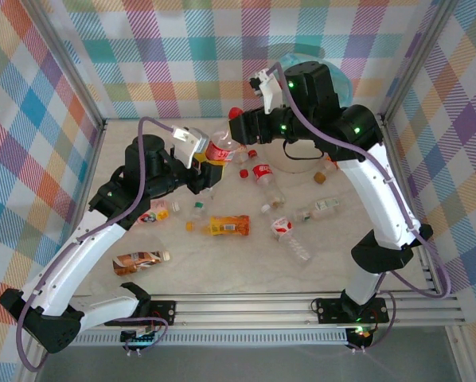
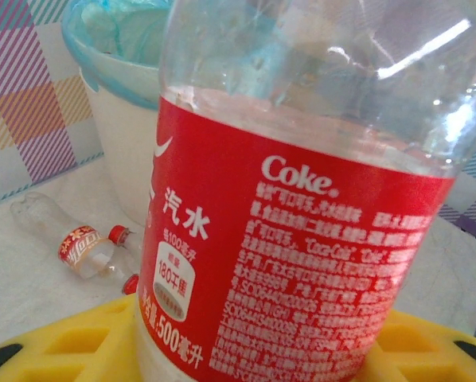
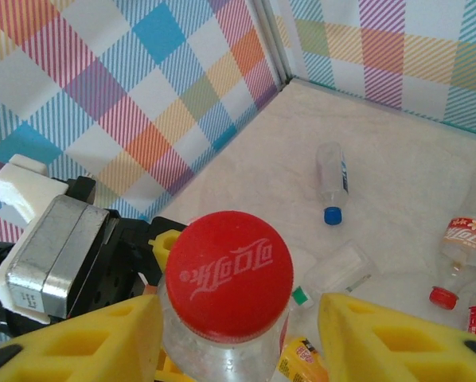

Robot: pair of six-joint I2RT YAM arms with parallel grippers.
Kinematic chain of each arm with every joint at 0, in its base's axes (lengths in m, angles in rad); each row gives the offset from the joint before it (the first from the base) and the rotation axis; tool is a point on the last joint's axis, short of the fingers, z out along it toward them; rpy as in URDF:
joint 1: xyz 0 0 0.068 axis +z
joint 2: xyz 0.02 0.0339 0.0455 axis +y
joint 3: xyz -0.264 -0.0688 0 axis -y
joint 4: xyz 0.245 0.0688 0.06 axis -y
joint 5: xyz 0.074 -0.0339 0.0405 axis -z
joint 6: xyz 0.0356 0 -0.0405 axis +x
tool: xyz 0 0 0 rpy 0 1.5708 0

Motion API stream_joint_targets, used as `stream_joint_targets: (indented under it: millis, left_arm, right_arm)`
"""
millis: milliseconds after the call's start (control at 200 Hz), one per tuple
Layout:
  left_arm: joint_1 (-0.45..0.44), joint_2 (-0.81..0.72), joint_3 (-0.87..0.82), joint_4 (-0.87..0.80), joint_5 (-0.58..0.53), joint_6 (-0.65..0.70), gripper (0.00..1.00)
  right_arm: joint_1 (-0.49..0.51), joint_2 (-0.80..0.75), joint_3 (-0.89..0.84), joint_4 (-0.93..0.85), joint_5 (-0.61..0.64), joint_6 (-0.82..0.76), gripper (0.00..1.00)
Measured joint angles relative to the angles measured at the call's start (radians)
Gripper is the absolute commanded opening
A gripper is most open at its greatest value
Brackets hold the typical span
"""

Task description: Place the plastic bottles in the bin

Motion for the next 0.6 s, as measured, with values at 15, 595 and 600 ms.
stream_joint_targets:
  millis: [15, 595, 600]
  left_arm:
    - [0.000, 0.000, 0.000, 0.000, 0.002, 0.000, 0.51]
    - [0.000, 0.000, -0.001, -0.003, 0.052, 0.002, 0.51]
    - [0.000, 0.000, -0.001, -0.003, 0.052, 0.002, 0.51]
  right_arm:
    - [0.000, 0.000, 0.002, 0.000, -0.003, 0.001, 0.53]
    - [0.000, 0.009, 0.010, -0.005, -0.011, 0.000, 0.49]
    - [0.000, 0.009, 0.010, -0.005, -0.011, 0.000, 0.49]
